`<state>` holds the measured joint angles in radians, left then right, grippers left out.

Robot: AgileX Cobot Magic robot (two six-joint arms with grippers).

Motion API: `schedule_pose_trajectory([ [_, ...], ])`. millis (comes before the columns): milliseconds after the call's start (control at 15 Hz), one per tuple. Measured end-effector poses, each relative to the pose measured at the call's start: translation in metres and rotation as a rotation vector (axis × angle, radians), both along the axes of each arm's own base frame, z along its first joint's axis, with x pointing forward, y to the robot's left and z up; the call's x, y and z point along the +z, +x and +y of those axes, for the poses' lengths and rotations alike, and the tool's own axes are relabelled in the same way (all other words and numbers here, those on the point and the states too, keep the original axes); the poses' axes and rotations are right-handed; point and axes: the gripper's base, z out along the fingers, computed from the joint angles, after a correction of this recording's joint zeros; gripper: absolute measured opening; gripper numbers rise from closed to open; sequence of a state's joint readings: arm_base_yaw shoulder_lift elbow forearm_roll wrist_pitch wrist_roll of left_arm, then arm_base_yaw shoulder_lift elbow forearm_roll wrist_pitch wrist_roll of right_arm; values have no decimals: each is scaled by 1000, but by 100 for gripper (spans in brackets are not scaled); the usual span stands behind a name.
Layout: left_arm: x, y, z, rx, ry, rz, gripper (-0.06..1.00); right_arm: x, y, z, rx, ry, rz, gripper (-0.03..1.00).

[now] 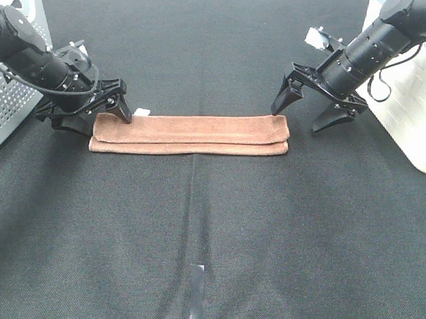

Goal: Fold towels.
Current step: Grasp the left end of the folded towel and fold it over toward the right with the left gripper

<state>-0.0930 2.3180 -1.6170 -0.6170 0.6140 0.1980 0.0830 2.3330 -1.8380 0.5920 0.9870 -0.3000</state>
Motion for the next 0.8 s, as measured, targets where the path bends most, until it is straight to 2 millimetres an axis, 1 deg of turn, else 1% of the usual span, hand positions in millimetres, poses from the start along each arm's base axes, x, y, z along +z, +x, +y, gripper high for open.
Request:
schedule_pose_trajectory([
  [133,-2,2,-6,0,5,-18,79,0,1,0,-3,-3,-7,89],
  [267,-4,4,-12,0,14,-47,69,0,1,0,-5,-3,-9,89],
  [333,-6,4,-14,5,17,-55,57,0,1,0,-7,-4,-13,89],
  [400,-9,4,-15,7,17,-53,37,0,1,0,-7,-4,-13,89],
  [533,-11,4,-15,9,14,-50,10,0,1,0,-7,-4,-13,89],
  [600,-11,4,-15,4,17,-47,8,0,1,0,-7,-4,-13,89],
  [667,-11,3,-15,-4,24,-44,8,0,1,0,-6,-5,-13,89],
  [800,-5,1,-13,-50,57,-37,8,0,1,0,-6,-5,-13,89],
])
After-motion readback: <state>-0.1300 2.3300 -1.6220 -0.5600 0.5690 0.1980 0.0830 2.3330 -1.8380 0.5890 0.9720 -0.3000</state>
